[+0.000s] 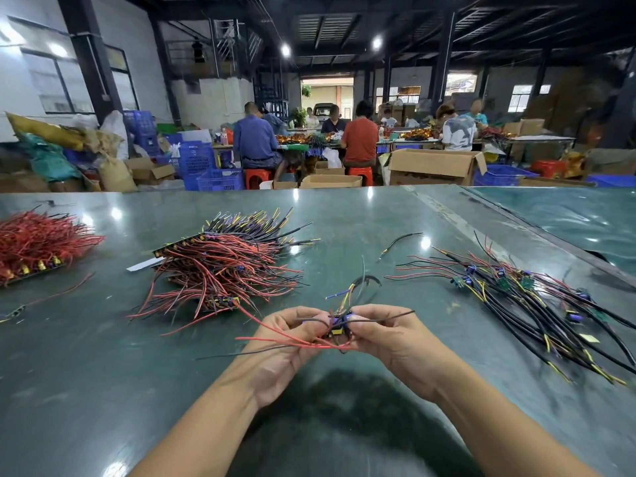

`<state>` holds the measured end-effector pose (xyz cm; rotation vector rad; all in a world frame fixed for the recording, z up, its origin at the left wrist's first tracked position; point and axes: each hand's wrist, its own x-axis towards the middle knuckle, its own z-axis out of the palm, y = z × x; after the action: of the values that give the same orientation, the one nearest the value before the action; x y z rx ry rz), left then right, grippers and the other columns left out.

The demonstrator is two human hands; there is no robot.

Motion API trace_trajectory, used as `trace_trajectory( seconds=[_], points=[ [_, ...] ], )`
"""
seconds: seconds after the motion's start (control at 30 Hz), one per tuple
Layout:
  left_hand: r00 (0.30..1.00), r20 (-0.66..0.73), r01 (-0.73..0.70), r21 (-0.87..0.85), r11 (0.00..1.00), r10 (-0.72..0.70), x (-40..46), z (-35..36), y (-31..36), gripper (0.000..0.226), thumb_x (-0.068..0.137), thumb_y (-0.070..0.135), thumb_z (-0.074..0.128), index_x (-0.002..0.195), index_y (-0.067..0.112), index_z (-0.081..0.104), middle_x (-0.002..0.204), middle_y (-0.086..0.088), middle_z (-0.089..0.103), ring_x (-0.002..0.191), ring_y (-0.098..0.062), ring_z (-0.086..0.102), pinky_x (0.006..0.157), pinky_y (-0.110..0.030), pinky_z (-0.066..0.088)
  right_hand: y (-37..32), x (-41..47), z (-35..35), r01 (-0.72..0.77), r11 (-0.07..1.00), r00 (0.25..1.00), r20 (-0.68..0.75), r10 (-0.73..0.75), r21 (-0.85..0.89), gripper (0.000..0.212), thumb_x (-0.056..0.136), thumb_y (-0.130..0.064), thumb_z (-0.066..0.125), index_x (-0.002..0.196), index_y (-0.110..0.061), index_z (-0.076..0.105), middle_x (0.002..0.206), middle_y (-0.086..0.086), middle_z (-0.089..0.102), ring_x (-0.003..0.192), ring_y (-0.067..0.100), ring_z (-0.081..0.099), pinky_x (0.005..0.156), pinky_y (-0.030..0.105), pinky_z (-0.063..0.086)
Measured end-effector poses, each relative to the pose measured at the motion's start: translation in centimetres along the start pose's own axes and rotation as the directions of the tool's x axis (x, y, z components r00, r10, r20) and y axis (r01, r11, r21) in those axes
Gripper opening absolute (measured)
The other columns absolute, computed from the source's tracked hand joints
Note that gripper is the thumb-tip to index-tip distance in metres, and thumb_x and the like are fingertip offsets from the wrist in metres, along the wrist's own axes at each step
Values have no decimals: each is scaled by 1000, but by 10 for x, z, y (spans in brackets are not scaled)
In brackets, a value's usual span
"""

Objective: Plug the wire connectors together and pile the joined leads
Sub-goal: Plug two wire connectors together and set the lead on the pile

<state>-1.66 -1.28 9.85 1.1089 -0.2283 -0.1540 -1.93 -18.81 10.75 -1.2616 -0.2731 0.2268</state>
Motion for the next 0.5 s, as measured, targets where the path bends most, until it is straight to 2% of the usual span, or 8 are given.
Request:
trace_trajectory(
  seconds=[0.1, 0.17, 0.27, 0.37, 0.43, 0.5],
  points=[
    [1000, 4, 8, -27, 1000, -8, 0, -1, 2, 18, 60, 18, 84, 72, 9, 75, 78, -15, 73, 65, -23, 71, 62, -27, 57, -1, -1, 2, 7, 1000, 999, 50, -5, -29, 24, 68, -21, 71, 86, -6, 74, 90, 12, 70, 84, 22, 59, 82, 28, 51],
    [999, -38, -4, -15, 1000, 3, 1, -1, 4, 5, 67, 12, 72, 71, 11, 75, 76, -12, 73, 63, -18, 69, 61, -25, 57, -1, 1, 4, 36, 999, 999, 7, -36, 23, 23, 69, -16, 68, 89, -4, 71, 87, 11, 71, 81, 19, 64, 80, 26, 53],
    [986, -161, -61, -90, 994, 46, 6, -2, 8, 13, 70, 4, 65, 66, 11, 75, 70, -8, 72, 57, -14, 68, 54, -20, 55, -5, 3, 2, 96, 982, 991, -112, -78, 163, 20, 69, -12, 66, 88, -6, 68, 75, 6, 68, 72, 17, 66, 73, 22, 55],
    [926, -352, -197, -144, 970, 136, 12, -11, 11, 22, 75, -3, 62, 63, 11, 74, 68, -4, 72, 58, -10, 68, 55, -16, 54, -8, 4, -4, 167, 959, 973, -198, -123, 228, 21, 73, -12, 64, 94, -8, 66, 75, 3, 65, 71, 15, 66, 76, 23, 56],
    [853, -456, -290, -14, 957, 252, 15, -20, 11, 21, 78, -7, 64, 72, 11, 72, 70, 0, 72, 63, -8, 66, 62, -13, 54, -9, 3, -5, 202, 950, 962, -232, -146, 238, 18, 77, -10, 62, 95, -9, 65, 75, 1, 62, 72, 16, 65, 76, 24, 55],
    [771, -526, -261, 253, 932, 359, 17, -28, 8, 21, 79, -7, 67, 79, 14, 69, 71, 3, 70, 67, -6, 62, 64, -9, 49, -9, 4, -5, 221, 951, 956, -243, -166, 218, 13, 83, -6, 58, 95, -9, 65, 76, 1, 60, 72, 17, 63, 73, 23, 56]
  ],
)
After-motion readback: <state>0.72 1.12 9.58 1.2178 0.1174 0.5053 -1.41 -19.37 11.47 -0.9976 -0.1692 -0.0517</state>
